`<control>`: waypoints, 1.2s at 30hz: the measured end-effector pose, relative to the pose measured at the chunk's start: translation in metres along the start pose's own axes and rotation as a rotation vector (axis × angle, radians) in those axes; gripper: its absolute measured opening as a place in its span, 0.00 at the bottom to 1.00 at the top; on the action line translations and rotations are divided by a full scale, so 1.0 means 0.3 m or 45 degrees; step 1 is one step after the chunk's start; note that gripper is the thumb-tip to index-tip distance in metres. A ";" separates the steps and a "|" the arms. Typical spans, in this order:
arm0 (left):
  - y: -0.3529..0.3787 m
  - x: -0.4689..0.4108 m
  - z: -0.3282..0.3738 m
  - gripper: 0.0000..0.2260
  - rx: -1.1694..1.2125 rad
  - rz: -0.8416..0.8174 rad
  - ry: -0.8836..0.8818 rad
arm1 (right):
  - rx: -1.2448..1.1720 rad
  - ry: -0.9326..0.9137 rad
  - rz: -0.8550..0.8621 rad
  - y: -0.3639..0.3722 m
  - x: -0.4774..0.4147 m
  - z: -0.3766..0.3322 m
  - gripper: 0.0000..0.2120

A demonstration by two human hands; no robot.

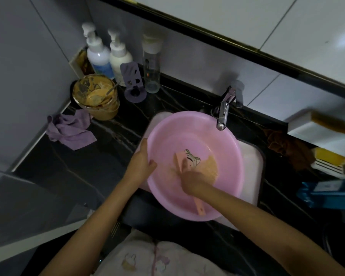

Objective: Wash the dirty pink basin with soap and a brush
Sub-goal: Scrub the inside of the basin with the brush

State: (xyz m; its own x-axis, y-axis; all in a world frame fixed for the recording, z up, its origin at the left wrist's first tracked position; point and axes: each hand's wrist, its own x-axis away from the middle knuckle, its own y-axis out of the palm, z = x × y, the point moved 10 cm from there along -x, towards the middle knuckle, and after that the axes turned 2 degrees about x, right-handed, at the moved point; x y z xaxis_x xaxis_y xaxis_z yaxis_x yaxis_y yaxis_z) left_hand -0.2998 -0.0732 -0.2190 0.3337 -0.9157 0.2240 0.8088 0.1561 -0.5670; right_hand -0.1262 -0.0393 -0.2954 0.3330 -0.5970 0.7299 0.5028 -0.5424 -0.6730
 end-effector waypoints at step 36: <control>-0.003 0.040 0.085 0.26 0.100 0.020 0.140 | -0.654 -0.398 -0.382 0.039 0.309 -0.070 0.22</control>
State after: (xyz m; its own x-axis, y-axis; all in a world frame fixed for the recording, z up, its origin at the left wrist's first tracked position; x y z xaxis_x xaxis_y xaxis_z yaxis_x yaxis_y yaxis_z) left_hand -0.2844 -0.0749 -0.1956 0.2946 -0.9474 0.1248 0.8407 0.1949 -0.5052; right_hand -0.1064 -0.1134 -0.2383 0.4922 -0.2190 0.8425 0.1917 -0.9168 -0.3503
